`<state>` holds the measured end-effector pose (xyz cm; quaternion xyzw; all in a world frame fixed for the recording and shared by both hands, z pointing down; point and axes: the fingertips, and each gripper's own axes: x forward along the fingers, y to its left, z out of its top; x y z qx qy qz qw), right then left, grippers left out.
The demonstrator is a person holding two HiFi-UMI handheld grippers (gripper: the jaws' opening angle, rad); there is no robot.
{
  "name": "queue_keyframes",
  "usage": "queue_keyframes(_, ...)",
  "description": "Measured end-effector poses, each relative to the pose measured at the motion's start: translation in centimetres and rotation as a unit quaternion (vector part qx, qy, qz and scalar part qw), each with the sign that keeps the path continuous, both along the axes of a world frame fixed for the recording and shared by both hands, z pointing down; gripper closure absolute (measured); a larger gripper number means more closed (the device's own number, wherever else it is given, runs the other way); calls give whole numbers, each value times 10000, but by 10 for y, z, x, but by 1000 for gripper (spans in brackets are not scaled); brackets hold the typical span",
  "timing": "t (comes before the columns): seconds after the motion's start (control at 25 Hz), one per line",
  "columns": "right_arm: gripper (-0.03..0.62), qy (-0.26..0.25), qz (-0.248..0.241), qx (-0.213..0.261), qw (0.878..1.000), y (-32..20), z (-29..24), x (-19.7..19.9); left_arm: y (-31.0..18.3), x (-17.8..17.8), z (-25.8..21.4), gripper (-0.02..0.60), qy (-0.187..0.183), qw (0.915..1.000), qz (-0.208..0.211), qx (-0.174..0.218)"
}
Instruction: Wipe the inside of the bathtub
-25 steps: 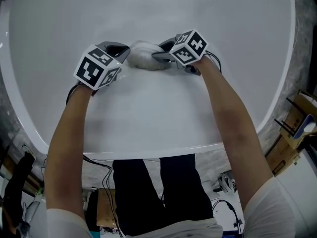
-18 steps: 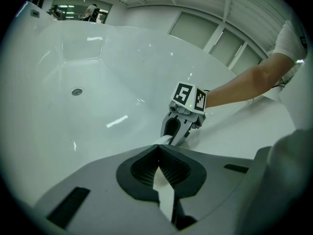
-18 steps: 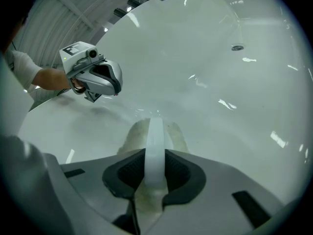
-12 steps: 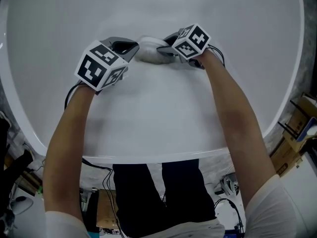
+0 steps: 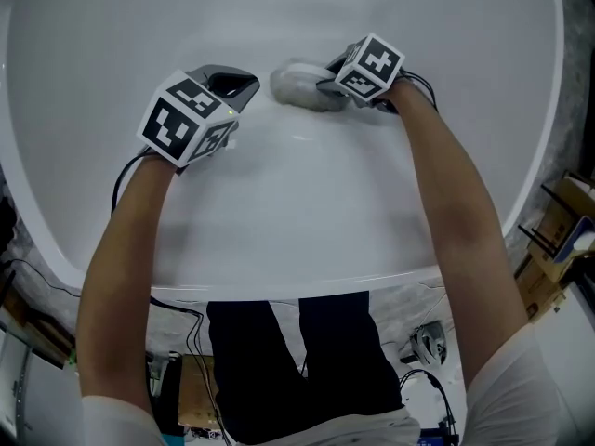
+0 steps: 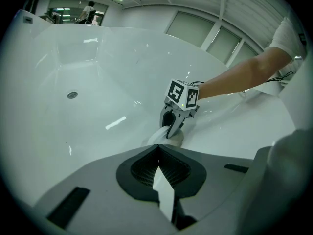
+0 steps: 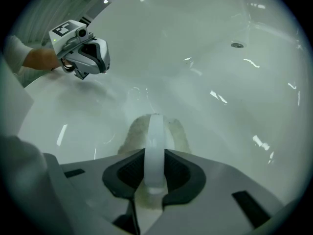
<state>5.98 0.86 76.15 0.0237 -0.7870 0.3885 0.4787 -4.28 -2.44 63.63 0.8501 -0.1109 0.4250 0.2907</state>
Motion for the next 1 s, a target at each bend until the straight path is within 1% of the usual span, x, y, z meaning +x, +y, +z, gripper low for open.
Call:
queue_keyframes(0.16,494,220,-147,38,9996,1,5,19,5,17,6,569,34,9999,143,-22)
queue_keyframes(0.44,494,383,-825,251,9955,5,4,56,11,55,1,569,123,9995,297,-37)
queue_keyframes(0.56,494,415,-1044,352,9930,8,6,58,14,57,2,569,124,9995,301,-17)
queue_keyframes(0.8,494,607,-1418,299,9876,14,-2,62,19,54,-4,569,68,9994,317,-99)
queue_keyframes(1.0,494,692,-1655,252,9835,18,-4,72,18,62,-5,569,61,9994,317,-130)
